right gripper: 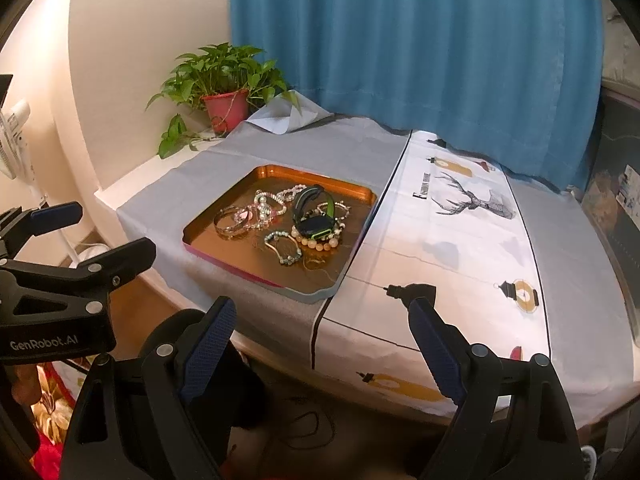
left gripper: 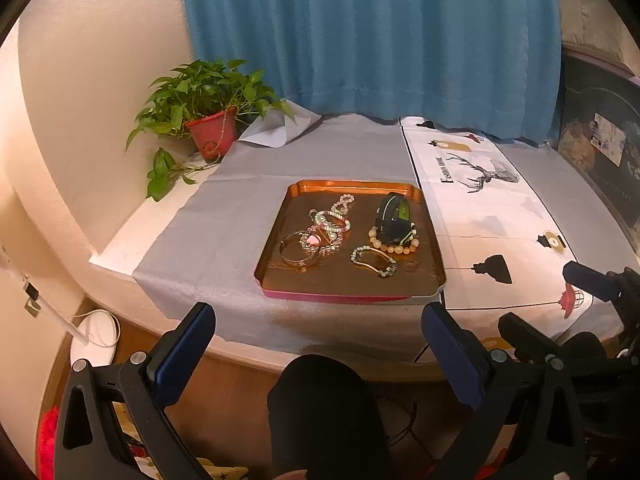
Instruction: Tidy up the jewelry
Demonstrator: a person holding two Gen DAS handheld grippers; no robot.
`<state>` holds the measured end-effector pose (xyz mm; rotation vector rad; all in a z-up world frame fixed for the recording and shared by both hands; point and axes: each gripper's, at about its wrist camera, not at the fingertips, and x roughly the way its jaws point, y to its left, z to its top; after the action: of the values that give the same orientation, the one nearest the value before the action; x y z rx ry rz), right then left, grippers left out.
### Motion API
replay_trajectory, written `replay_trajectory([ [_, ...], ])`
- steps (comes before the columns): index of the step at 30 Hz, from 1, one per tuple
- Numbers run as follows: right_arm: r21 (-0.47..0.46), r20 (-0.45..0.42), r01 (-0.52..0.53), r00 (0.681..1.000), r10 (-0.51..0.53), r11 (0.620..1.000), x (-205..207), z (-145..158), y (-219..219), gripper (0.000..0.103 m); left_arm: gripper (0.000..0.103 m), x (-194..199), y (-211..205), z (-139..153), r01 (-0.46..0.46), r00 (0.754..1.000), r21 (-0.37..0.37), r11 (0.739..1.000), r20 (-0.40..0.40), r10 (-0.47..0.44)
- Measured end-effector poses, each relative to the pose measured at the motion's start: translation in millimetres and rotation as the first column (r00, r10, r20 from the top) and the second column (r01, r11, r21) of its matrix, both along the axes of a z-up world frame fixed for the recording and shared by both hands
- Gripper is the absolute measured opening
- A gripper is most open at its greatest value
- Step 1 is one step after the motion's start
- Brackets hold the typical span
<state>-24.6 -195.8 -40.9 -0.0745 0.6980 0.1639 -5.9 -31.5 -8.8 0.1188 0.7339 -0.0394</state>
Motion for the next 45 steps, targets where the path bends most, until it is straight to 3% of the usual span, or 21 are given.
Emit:
replay_trajectory([
  [45,-0.013,0.012,-0.007,1.0,0.007,1.0,-3,9,6,0.089,0.103,-4,10,0,-0.024,1.0,0.017,1.0,0.002,0.024],
])
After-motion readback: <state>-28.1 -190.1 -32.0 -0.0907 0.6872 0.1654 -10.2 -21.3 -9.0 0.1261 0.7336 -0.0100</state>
